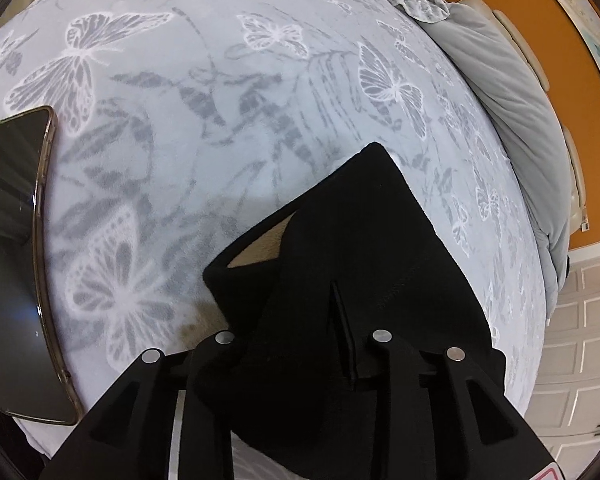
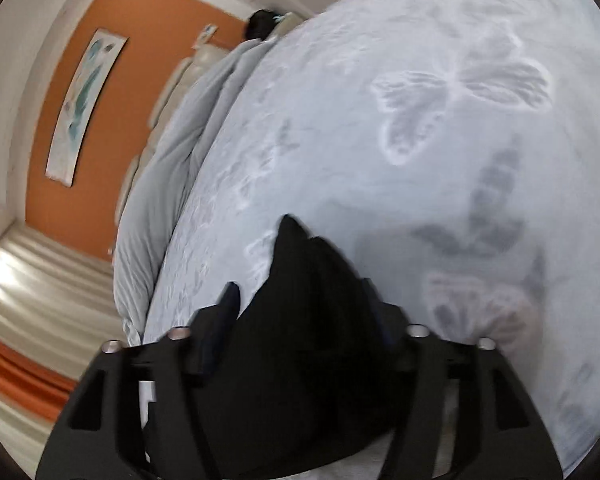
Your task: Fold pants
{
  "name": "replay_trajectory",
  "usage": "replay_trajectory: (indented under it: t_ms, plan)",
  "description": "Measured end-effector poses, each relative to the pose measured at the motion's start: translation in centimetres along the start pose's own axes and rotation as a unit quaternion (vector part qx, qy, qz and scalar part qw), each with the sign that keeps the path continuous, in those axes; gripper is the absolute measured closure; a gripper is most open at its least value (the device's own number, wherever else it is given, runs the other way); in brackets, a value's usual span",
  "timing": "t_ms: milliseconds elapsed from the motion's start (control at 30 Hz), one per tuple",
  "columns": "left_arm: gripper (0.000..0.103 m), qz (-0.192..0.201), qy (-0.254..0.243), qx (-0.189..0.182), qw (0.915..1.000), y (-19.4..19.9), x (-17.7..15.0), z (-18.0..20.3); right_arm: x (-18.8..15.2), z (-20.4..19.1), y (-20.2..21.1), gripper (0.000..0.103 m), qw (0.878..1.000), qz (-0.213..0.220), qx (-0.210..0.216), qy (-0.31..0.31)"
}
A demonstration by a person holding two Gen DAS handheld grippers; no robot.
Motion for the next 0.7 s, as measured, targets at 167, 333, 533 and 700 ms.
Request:
replay_trajectory:
  t_ms: [167, 333, 533, 700]
  plan:
    - [0.07, 0.042, 0.027, -0.019, 0.9985, 3.3, 0.0, -0.2, 0.9, -0.6, 2.3, 0.085, 0.997, -0.003, -0.037, 0.066]
    - [0.032, 0.279, 0.083, -0.021, 0.9566, 13.5, 3.1, -2.9, 0.6, 1.7, 6.5, 0.072, 0.988, 0.045, -0.135, 0.063]
    - [0.027, 0.261, -0.044, -0.015, 0.9642, 14.4, 1.8, 0.8, 0.5, -6.8, 8.0, 0.045, 0.984, 0.032, -0.073, 0.161]
    - [0.027, 0.091, -0.164, 0.013, 0.9822, 5.1, -4.4, 5.2, -1.1, -7.0, 4.6, 0.044, 0.983, -0.032, -0.114, 0.137]
Point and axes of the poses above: each gripper's, at about its wrist camera, not at the fingertips, and y roughly against the way its jaws point, z to its right, x to its top, the point moved 7 cm from there along -y, roughly the way its jaws point, and after that the axes turned 15 degrees about y, right-handed, at the moved point
